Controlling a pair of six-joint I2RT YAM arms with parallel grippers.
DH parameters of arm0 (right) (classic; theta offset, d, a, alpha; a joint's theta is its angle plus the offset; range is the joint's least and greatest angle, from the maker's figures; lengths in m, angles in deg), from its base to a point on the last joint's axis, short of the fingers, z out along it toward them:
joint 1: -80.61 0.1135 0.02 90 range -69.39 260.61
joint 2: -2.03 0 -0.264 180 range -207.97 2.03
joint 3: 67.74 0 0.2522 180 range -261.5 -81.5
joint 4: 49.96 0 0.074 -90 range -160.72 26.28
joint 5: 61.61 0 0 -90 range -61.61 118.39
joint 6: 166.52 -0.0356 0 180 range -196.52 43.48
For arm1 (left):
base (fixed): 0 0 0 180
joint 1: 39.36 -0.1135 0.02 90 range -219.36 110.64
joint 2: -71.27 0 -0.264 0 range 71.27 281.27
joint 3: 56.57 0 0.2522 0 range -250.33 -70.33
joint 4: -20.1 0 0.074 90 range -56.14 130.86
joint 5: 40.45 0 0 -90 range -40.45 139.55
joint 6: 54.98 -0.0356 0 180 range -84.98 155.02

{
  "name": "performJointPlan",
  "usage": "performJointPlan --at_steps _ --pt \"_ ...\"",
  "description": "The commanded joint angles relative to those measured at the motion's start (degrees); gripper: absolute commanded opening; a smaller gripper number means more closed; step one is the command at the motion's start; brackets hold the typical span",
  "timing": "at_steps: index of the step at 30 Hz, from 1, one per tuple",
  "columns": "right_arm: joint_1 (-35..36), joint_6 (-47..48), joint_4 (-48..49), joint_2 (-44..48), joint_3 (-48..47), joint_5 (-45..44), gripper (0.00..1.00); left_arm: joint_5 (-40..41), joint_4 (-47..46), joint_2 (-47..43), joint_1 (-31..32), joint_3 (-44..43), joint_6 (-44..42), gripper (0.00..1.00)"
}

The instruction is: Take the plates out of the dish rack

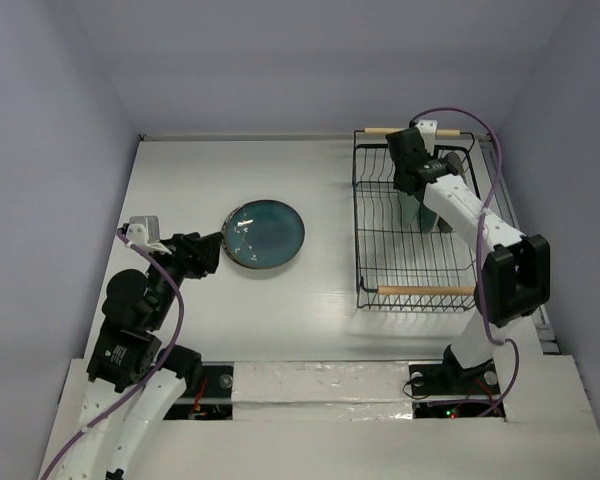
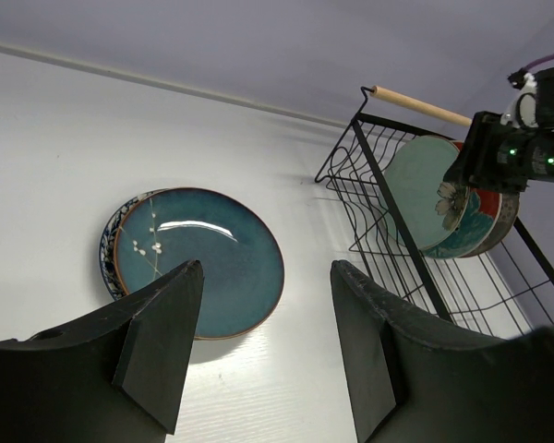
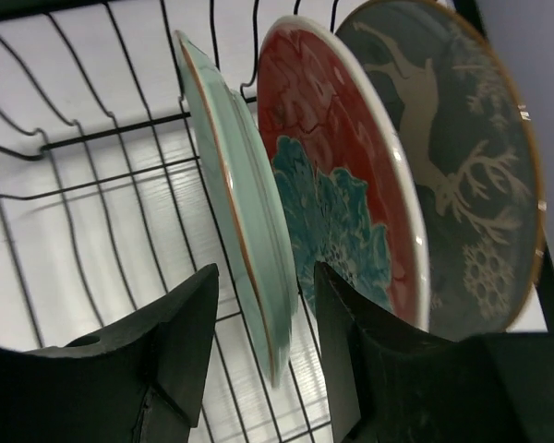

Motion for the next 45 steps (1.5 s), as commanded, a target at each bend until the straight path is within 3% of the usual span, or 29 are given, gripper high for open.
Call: performJointPlan --at_steps 1,5,10,15,26,31,37,41,42,45 --pt "-1.00 1.55 -0.94 -1.94 -3.76 -1.35 0.50 -0.25 -2.55 0.23 0.32 0.45 0.09 0.54" --pt "-1.00 2.16 -1.91 -5.28 -5.78 -3.20 0.43 -0.25 -2.55 0.14 0.32 0.45 0.09 0.54" --pt "-1.00 3.22 -3.58 -4.41 -7.01 -4.70 0.15 0.01 -2.38 -0.21 0.32 0.37 0.00 0.54" --pt "-1.00 5.67 -5.15 -1.34 -7.54 -5.66 0.00 -0.25 -2.55 -0.21 0.32 0.37 -0.09 0.54" --pt "0.93 6.91 -8.67 9.13 -12.11 -6.54 0.00 0.01 -2.46 -0.30 0.32 0.37 0.09 0.54" --pt "4.53 5.51 -5.34 17.29 -13.07 -4.53 0.00 0.01 -2.46 -0.39 0.32 0.37 0.09 0.55" --pt "14.45 -0.29 9.94 21.61 -7.64 11.11 0.00 0.01 -2.38 -0.47 -0.21 0.37 0.09 0.54" --pt "17.90 -6.96 19.52 16.62 -3.59 24.01 0.00 0.63 -2.46 -1.26 -0.21 0.54 0.17 0.54" --pt "18.42 -8.63 23.28 15.29 -2.63 30.05 0.00 0.72 -2.55 -1.35 -0.21 0.54 0.17 0.53" --pt "19.82 -14.61 29.44 9.32 -2.18 36.59 0.00 0.72 -2.46 -1.09 -0.21 0.45 0.26 0.47"
